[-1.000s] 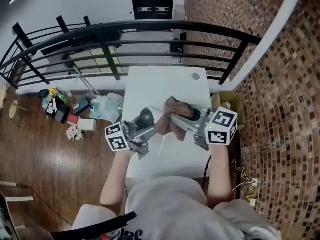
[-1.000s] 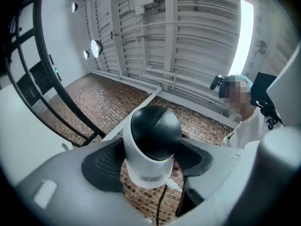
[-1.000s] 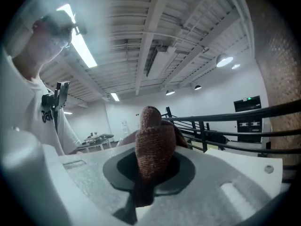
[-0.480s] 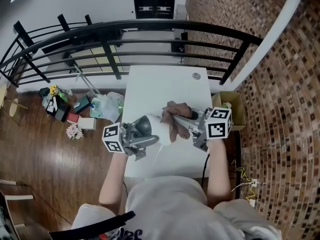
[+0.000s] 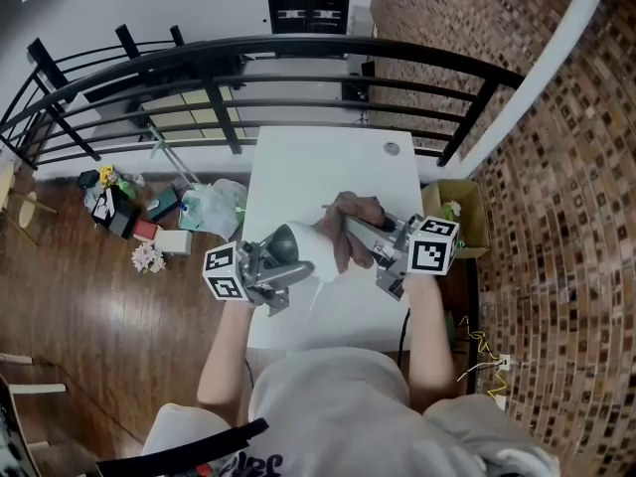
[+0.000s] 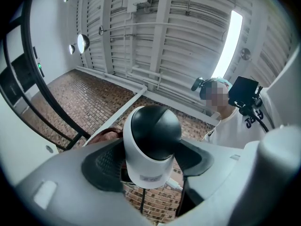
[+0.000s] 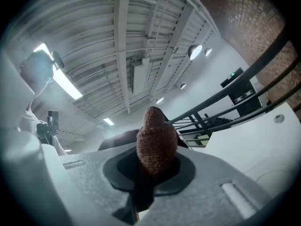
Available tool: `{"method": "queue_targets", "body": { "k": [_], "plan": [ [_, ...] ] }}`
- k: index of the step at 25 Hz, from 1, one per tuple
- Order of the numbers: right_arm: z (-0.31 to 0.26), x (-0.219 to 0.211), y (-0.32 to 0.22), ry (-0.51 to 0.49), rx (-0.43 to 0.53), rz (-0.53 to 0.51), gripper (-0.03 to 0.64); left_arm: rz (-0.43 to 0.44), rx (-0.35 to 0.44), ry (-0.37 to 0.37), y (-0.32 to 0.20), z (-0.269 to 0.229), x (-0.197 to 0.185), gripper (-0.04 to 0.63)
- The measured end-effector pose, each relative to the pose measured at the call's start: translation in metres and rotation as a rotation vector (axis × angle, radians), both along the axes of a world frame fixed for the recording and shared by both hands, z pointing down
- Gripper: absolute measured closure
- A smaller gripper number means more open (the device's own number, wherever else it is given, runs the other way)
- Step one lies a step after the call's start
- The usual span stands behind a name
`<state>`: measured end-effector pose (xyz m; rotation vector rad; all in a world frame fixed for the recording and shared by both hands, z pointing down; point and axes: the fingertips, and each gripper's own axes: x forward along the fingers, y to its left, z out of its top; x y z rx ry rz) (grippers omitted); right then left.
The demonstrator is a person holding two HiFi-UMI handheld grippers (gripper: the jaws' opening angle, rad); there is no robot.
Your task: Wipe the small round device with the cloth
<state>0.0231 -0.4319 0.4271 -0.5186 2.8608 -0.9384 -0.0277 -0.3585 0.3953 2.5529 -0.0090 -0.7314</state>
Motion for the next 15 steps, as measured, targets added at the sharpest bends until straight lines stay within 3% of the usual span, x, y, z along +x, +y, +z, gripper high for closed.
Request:
{"method": "queue_targets", "body": {
  "k": [7, 12, 15],
  "plan": [
    [-0.011, 0.027, -0.021, -0.042, 0.034, 0.192, 0.588, -0.067, -0.057, -0.074, -0.013, 0.022, -0.005, 0.245],
    [-0.025, 0.032, -0.021, 0.024, 0.143, 0.233, 0.588, -0.104, -0.108, -0.161, -0.023, 0.049, -0.005, 0.245],
    [-0.032, 0.033, -0.020, 0.014, 0.157, 0.231, 0.588, -0.151, -0.162, -0.185, -0.034, 0.067, -0.011, 0.245]
  ]
}}
